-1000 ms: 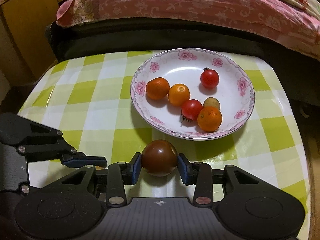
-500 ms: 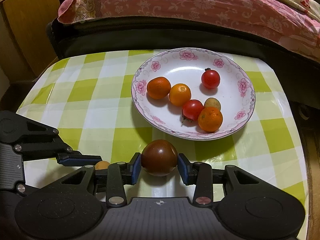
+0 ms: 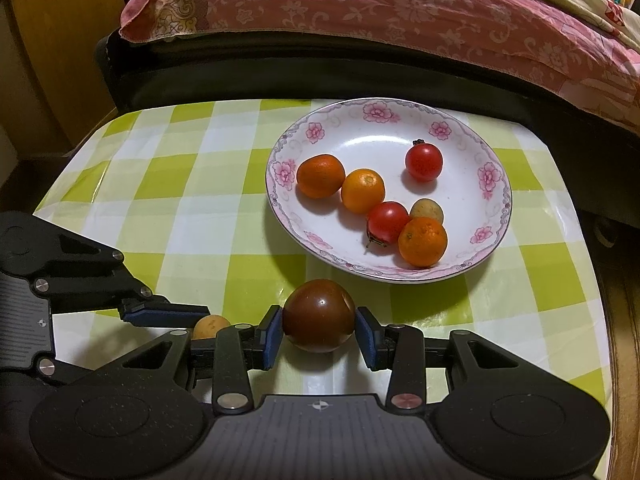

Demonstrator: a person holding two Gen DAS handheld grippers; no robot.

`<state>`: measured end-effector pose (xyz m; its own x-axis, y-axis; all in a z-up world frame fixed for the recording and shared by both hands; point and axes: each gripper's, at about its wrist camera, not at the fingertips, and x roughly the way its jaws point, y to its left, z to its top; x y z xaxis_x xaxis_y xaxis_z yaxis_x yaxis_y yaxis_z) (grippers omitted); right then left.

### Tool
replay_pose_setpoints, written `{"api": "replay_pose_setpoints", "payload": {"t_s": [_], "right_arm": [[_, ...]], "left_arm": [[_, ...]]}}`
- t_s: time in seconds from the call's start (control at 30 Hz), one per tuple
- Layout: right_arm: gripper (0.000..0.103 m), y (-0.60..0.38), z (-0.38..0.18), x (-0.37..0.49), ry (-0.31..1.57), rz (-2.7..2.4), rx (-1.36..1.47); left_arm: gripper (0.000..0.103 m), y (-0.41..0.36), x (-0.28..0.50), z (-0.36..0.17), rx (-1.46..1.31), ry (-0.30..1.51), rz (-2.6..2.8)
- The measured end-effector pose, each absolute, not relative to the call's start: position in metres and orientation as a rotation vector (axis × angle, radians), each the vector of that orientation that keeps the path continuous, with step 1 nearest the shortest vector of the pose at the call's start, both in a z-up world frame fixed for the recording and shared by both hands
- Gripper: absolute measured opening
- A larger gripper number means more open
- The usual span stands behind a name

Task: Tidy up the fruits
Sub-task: 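Carry the longan and dark tomato toward the white plate with both grippers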

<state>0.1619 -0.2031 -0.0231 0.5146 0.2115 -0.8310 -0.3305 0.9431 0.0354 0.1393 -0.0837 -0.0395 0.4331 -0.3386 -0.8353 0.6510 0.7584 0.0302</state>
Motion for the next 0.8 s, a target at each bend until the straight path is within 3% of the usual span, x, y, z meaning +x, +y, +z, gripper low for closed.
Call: {"api": "replay_pose_setpoints", "payload": {"t_s": [0.8], "right_arm": [[0.034,-0.212,-0.024,0.160,0.990,0.316,-0.115]], "left_arm": [[0.034,-0.076,0.143,-0.033,0.364,0.907,-0.613]]}}
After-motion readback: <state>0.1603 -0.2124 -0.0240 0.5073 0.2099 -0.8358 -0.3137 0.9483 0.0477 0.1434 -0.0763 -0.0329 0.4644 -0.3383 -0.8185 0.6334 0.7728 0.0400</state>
